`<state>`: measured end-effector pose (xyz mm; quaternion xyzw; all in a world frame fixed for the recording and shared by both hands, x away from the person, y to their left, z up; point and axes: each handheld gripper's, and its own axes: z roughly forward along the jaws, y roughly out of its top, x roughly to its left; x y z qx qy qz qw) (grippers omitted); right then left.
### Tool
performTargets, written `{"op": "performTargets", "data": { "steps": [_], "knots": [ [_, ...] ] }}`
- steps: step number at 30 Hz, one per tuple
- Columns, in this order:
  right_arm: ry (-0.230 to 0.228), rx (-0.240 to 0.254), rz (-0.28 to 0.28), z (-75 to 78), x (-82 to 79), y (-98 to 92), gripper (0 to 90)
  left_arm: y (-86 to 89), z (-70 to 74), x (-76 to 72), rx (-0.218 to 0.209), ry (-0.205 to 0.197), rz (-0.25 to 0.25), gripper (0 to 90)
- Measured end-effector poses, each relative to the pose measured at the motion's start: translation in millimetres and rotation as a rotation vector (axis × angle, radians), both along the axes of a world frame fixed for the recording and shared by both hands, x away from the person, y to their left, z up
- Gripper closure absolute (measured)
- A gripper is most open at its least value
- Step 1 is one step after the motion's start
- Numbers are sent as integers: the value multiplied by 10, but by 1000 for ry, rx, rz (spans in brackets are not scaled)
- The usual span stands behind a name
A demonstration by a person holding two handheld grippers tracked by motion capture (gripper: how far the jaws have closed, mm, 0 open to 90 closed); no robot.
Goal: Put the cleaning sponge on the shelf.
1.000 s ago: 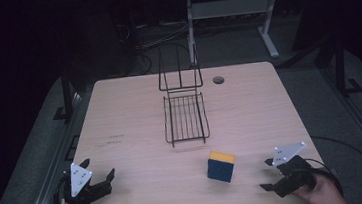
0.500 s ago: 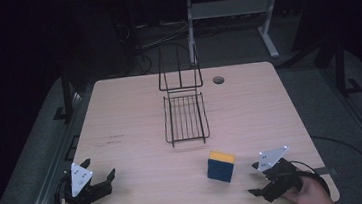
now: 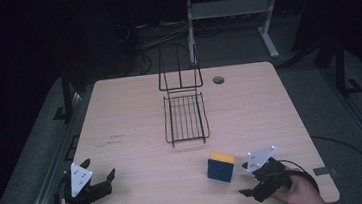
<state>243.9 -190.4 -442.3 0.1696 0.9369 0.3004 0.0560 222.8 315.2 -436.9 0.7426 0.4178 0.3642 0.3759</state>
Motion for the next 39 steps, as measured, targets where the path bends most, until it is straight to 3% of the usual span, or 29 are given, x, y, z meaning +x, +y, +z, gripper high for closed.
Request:
{"op": "performTargets", "data": {
  "steps": [9,12,24,39],
  "knots": [
    [-12,-7,25,64,67,151,179,-1,4,0,4,0,-1,139],
    [-14,-3,35,91,101,209,217,1,6,-5,2,-2,-1,139],
    [-15,0,15,144,228,325,269,0,1,-1,-2,2,-1,139],
    [29,-5,66,138,322,445,525,9,4,-3,-6,0,1,139]
  ]
}}
